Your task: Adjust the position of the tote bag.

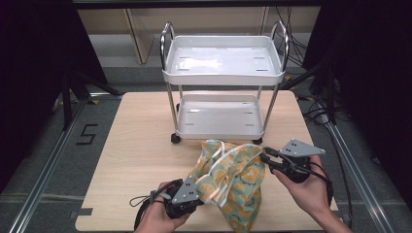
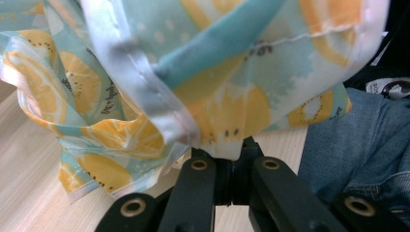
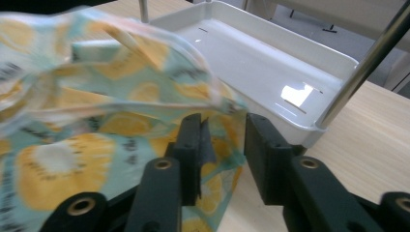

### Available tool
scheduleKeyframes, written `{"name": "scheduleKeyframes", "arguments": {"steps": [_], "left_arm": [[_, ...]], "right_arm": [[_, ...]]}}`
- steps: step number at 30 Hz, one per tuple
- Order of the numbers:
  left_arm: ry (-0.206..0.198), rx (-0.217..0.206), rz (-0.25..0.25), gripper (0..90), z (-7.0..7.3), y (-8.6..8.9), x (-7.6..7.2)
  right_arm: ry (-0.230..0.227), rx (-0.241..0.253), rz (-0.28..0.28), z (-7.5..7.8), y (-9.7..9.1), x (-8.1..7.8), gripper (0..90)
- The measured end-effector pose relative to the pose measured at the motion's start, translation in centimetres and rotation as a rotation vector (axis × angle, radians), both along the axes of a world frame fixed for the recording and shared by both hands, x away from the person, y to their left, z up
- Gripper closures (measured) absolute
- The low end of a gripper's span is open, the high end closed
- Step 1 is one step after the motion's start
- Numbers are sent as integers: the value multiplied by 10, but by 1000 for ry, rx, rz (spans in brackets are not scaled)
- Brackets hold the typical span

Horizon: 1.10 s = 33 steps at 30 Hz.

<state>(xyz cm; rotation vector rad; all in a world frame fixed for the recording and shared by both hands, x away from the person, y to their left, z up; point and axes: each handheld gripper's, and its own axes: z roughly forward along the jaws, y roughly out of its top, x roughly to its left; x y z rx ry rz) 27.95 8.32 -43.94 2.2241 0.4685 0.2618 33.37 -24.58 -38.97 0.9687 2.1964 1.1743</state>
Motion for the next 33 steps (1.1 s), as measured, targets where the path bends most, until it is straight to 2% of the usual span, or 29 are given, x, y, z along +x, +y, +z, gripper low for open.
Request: {"name": "scheduleKeyframes", "arguments": {"steps": [2, 4, 5, 6, 7, 8, 9, 10, 11, 12, 14, 15, 16, 17, 18, 19, 20, 22, 23, 27, 28, 29, 30, 33], "left_arm": [[1, -16, 4, 892, 0, -1, 0], [-1, -14, 0, 891, 1, -2, 0], [-2, -15, 3, 891, 2, -3, -1], [-1, -15, 0, 891, 3, -3, -1], [6, -34, 3, 891, 2, -5, -1], [6, -31, 4, 891, 3, -6, -1], [-8, -14, -4, 891, 3, -6, 0], [6, -34, 6, 891, 2, -8, -1], [9, -31, 1, 891, 2, -9, -1], [4, -29, 5, 891, 2, -10, -1], [7, -27, -8, 891, 2, -11, 1], [7, -17, -9, 891, 3, -11, 0], [15, -44, 7, 891, 2, -13, 0], [9, -24, -4, 891, 3, -13, 1], [25, -43, 2, 891, 2, -15, 1], [15, -34, -5, 891, 2, -16, 2], [24, -46, -6, 891, 1, -18, 2], [23, -46, -5, 891, 1, -20, 1], [24, -43, -11, 891, 2, -20, 1], [40, -71, -11, 891, 2, -23, 2], [36, -66, -6, 891, 2, -23, 2], [36, -66, -6, 891, 2, -23, 2], [34, -63, -6, 891, 2, -23, 3], [45, -79, 2, 891, 1, -23, 2]], "right_arm": [[14, 16, -10, 5, -2, -6, 632], [-4, 27, -4, 10, -4, -11, 598], [8, 55, -23, 12, -2, -17, 587], [-7, 61, -11, 14, -2, -20, 582], [-21, 51, 15, 15, -1, -22, 574], [-31, 40, 33, 15, 2, -26, 564], [-4, 49, 42, 13, 7, -31, 553], [2, 36, 70, 11, 11, -33, 540], [24, 42, 82, 8, 16, -36, 525], [5, 24, 104, 5, 19, -36, 510], [49, 40, 118, -2, 29, -39, 478], [31, 26, 152, -3, 32, -37, 464], [55, 42, 156, -5, 37, -38, 455], [49, 55, 162, -5, 40, -39, 441], [51, 72, 170, -6, 44, -39, 428], [61, 73, 180, -6, 49, -41, 413], [65, 68, 187, -7, 52, -42, 403], [71, 56, 200, -9, 55, -43, 401], [78, 49, 219, -14, 63, -48, 384], [82, 16, 244, -23, 72, -52, 370], [83, -5, 250, -26, 76, -53, 372], [83, -5, 250, -26, 76, -53, 372], [87, -24, 263, -31, 80, -53, 448], [109, -57, 259, -33, 82, -51, 700]]}}
